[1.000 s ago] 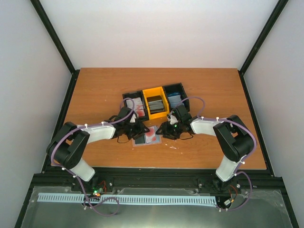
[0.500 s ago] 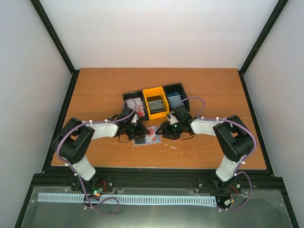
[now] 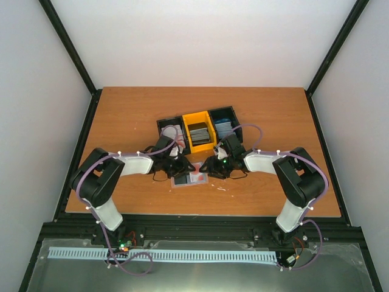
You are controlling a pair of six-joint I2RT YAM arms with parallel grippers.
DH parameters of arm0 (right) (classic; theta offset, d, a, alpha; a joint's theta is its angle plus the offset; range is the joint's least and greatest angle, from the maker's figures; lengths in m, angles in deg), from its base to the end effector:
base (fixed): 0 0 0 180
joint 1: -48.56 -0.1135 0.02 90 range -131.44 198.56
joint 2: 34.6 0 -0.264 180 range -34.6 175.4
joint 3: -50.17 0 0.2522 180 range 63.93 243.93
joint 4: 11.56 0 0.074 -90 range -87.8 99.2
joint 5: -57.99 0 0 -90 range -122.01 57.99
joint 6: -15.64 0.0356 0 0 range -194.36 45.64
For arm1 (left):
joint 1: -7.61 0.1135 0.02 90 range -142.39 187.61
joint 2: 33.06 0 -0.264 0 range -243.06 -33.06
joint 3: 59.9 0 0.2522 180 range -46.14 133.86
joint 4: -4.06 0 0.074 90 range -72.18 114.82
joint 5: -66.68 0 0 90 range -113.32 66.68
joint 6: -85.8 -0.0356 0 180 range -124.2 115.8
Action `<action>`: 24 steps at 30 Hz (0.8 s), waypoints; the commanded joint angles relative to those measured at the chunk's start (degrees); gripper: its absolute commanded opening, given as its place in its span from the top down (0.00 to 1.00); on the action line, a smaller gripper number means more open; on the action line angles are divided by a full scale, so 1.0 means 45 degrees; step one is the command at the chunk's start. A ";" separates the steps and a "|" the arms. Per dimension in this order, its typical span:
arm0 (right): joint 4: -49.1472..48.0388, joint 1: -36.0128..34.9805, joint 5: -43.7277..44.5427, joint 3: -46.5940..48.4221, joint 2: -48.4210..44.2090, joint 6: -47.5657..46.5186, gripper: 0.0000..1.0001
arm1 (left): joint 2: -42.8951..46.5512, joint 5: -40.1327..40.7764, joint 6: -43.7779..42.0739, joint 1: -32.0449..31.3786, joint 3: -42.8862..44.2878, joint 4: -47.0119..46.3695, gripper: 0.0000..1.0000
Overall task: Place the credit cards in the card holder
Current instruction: Insert the credit card into the card holder.
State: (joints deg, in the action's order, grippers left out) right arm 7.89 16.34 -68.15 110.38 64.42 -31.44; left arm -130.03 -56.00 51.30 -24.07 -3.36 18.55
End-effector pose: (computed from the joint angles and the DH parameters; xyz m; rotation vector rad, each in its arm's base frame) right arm 0.2527 0.1841 0.1288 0.0025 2.8416 1.2222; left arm 0.2484 -0.1759 0.1269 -0.3275 2.8237 -1.2179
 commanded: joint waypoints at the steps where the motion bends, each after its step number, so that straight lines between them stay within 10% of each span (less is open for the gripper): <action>1: 0.0121 -0.0079 0.0033 -0.0225 0.0160 -0.0033 0.45 | -0.0417 0.0031 -0.0721 -0.0128 0.0784 0.0324 0.66; 9: 0.0221 -0.0084 0.0254 -0.0262 0.0088 -0.0043 0.45 | 0.0306 0.1835 -0.0446 -0.0128 0.1348 0.2628 0.56; 24: 0.0131 -0.0084 0.0287 -0.0360 0.0167 -0.0026 0.49 | -0.0878 0.1928 -0.0497 -0.0687 0.2637 0.3296 0.69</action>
State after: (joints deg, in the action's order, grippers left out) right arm 7.63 16.34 -68.09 110.01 64.44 -31.46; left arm -132.13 -48.33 50.25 -25.97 4.97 31.45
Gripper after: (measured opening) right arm 0.510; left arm 0.310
